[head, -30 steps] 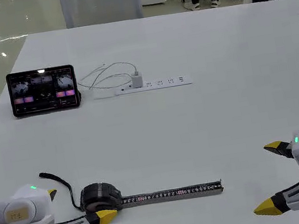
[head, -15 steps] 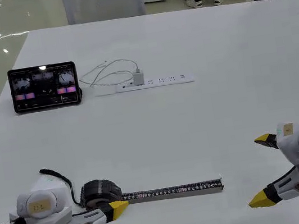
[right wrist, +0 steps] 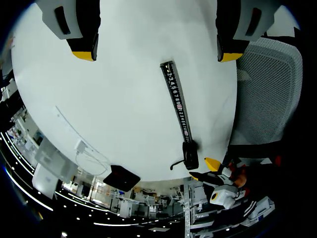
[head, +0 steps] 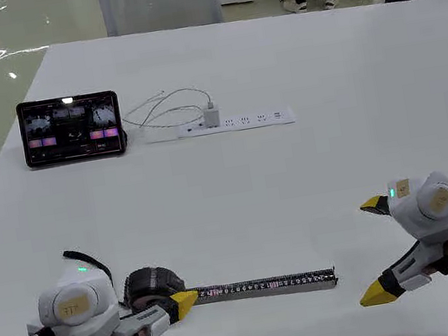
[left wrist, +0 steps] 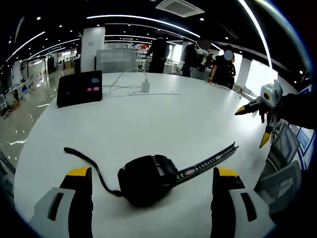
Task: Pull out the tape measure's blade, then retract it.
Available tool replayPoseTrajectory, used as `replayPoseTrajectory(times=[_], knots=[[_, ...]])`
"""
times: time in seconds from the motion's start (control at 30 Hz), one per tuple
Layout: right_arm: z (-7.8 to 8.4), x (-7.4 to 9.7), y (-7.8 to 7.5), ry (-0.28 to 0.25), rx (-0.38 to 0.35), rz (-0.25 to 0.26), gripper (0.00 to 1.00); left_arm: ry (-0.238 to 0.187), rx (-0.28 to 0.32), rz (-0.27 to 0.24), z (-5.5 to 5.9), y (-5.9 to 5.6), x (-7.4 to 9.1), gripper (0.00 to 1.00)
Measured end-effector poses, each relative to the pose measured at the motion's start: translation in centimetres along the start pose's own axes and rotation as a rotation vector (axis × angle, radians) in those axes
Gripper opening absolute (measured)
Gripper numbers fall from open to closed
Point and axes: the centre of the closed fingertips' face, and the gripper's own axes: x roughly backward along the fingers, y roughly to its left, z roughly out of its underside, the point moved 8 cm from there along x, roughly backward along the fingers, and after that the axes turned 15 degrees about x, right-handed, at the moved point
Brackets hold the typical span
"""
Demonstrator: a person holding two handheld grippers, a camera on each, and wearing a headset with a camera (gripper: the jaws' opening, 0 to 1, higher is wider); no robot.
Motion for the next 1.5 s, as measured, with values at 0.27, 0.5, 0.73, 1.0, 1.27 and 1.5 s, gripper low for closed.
replayPoseTrajectory(times=[0.27,0.5,0.73,1.0,1.27,1.5], knots=[[-0.4,-1.4,-0.2,0.016,0.033,-0.052,0.99,-0.082,0.015,-0.08,0.5,0.1,-0.1,0.99],[-0.4,-2.7,-0.8,0.024,0.051,-0.086,0.94,-0.136,0.009,-0.082,0.7,0.1,-0.6,0.99],[-0.3,-3.8,-0.9,0.045,0.092,-0.121,0.83,-0.16,0.02,-0.091,0.7,0.3,-0.9,0.99],[0.0,-5.0,-0.5,0.084,0.182,-0.158,0.63,-0.186,-0.004,-0.102,1.1,0.4,-1.2,0.99],[0.3,-5.5,-0.6,0.1,0.181,-0.178,0.5,-0.202,-0.024,-0.105,1.1,0.1,-1.2,0.99],[-0.1,-6.4,0.0,0.103,0.195,-0.195,0.4,-0.211,-0.048,-0.116,1.3,0.3,-1.7,0.99]])
